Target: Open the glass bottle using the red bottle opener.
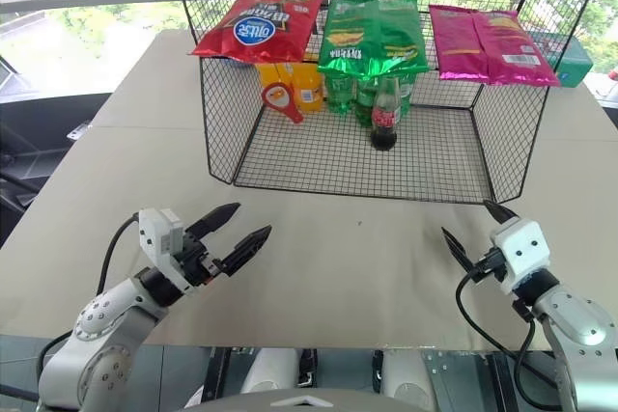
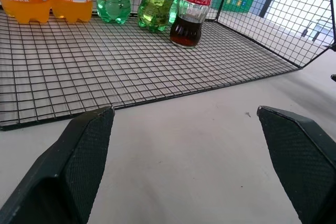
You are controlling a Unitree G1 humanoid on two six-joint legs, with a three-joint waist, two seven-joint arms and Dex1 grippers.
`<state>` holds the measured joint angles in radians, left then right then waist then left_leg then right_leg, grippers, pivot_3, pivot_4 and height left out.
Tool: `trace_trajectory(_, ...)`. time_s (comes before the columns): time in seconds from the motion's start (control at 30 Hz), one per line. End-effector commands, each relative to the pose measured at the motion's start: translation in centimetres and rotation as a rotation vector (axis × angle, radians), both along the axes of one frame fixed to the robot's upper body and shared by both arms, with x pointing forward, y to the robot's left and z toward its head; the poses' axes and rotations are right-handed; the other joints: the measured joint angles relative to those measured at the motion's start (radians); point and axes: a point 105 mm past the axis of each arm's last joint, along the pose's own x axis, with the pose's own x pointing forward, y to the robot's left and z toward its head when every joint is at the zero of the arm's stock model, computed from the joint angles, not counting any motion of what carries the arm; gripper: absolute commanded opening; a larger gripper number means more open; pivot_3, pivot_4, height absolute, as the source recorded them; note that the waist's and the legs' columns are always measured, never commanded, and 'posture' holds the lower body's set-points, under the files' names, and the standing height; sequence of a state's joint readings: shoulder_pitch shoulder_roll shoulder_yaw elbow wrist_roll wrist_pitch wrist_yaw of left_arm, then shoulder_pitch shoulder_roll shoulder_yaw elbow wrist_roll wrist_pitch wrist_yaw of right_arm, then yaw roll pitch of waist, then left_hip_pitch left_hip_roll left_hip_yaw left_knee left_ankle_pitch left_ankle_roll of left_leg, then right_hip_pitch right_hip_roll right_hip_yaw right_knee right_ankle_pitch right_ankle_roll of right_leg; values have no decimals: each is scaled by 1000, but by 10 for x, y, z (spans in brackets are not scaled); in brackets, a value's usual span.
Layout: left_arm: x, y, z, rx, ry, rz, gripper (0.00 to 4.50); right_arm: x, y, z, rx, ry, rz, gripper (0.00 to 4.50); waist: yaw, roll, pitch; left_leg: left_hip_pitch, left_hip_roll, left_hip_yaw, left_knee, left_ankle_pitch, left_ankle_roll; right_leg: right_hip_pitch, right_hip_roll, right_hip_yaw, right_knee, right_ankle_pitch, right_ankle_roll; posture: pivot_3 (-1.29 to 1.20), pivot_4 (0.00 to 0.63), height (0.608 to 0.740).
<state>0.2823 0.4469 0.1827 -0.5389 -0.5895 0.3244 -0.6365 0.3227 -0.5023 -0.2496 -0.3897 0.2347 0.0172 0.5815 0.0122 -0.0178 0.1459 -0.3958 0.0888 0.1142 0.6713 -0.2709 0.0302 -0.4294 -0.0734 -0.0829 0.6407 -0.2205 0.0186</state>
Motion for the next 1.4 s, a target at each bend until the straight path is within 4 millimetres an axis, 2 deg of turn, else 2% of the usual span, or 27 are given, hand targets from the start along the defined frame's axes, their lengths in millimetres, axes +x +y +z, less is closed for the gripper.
trace_trajectory(0.03,1,-9,15,0,-76,-33,4500,0,8,12,14,-62,27,4463,0,0,0,0,0,0,0,0,0,0,0,0,0,0,0,0,150,740)
trace_trajectory(0.17,13,-13,26,-8,-127,-14,4500,5,23,21,66,-125,58,4463,1,0,0,0,0,-1,0,0,0,0,1,0,0,0,0,0,150,740)
trace_trajectory(0.37,35,-12,49,-104,-148,75,4500,-3,59,66,156,-316,231,4463,1,0,0,0,0,-1,0,0,0,0,1,0,0,2,0,0,150,740)
trace_trajectory(0.5,57,-29,69,-129,-157,87,4500,-11,78,87,207,-373,344,4463,5,-1,0,0,0,-2,1,0,0,1,2,0,1,3,1,0,150,740)
trace_trajectory(0.7,80,-31,78,-95,-165,147,4500,-17,87,89,211,-363,395,4463,1,-1,0,0,-1,-1,1,0,0,2,2,0,0,5,0,0,150,740)
trace_trajectory(0.87,112,-19,85,-88,-156,257,4500,-20,86,87,194,-362,384,4463,5,-2,0,0,-1,0,1,1,-1,3,3,-2,0,5,0,0,150,740)
trace_trajectory(1.07,136,-31,91,-57,-191,229,4500,-20,87,82,195,-356,361,4463,2,-2,0,0,-1,0,1,1,-2,3,3,-2,0,5,0,0,150,740)
trace_trajectory(1.17,142,-38,92,-62,-205,192,3736,-19,86,81,192,-358,347,4500,2,-2,0,-1,-1,1,1,1,-2,3,3,-2,0,5,0,0,150,740)
trace_trajectory(1.37,143,-39,95,-59,-247,154,891,-18,86,78,188,-352,328,4500,2,-2,0,-1,-1,1,1,2,-3,3,3,-1,0,5,0,0,150,740)
trace_trajectory(1.4,143,-38,96,-55,-255,152,543,-18,86,78,188,-351,325,4500,2,-2,0,-1,-1,1,1,2,-3,3,3,-1,0,5,0,0,150,740)
